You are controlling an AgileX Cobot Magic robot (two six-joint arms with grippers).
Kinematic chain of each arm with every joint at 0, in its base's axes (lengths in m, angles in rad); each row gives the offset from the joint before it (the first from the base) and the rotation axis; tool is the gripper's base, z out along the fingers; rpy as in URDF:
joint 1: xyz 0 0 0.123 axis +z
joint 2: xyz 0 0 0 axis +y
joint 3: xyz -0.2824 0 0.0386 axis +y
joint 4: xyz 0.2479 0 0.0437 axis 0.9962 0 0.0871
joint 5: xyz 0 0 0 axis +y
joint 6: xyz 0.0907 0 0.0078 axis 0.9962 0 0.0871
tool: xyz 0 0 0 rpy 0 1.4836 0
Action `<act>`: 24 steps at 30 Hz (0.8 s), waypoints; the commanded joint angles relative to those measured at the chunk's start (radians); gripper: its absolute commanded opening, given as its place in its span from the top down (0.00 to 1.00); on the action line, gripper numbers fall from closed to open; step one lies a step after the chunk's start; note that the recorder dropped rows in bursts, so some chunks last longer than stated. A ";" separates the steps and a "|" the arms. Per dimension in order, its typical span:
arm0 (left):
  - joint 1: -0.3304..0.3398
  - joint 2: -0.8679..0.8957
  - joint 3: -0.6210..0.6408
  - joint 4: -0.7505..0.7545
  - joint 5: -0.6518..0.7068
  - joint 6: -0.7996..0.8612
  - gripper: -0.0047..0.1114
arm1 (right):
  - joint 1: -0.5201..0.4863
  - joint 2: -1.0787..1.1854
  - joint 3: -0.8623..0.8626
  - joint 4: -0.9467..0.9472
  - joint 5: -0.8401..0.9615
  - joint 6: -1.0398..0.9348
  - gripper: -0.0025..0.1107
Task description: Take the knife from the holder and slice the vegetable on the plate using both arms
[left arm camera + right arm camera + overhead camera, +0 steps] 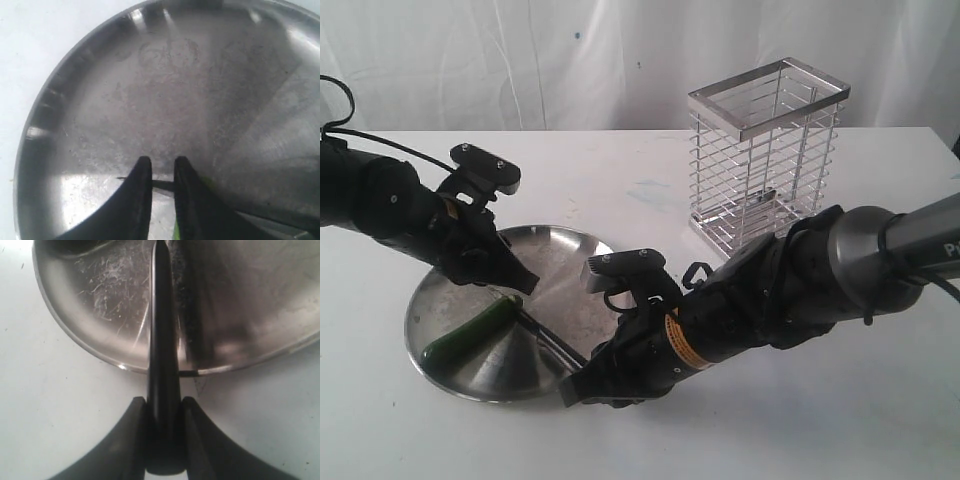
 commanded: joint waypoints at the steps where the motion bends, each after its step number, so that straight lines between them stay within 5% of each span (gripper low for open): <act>1: 0.020 0.005 -0.002 -0.002 0.001 -0.008 0.77 | 0.002 0.001 -0.001 -0.007 -0.007 0.007 0.98; 9: 0.020 0.064 -0.002 -0.002 -0.001 -0.008 0.69 | 0.002 0.001 -0.001 -0.007 -0.001 0.005 0.98; 24: 0.020 0.130 0.010 -0.002 0.078 0.018 0.69 | 0.002 0.003 -0.001 -0.007 0.015 0.000 0.98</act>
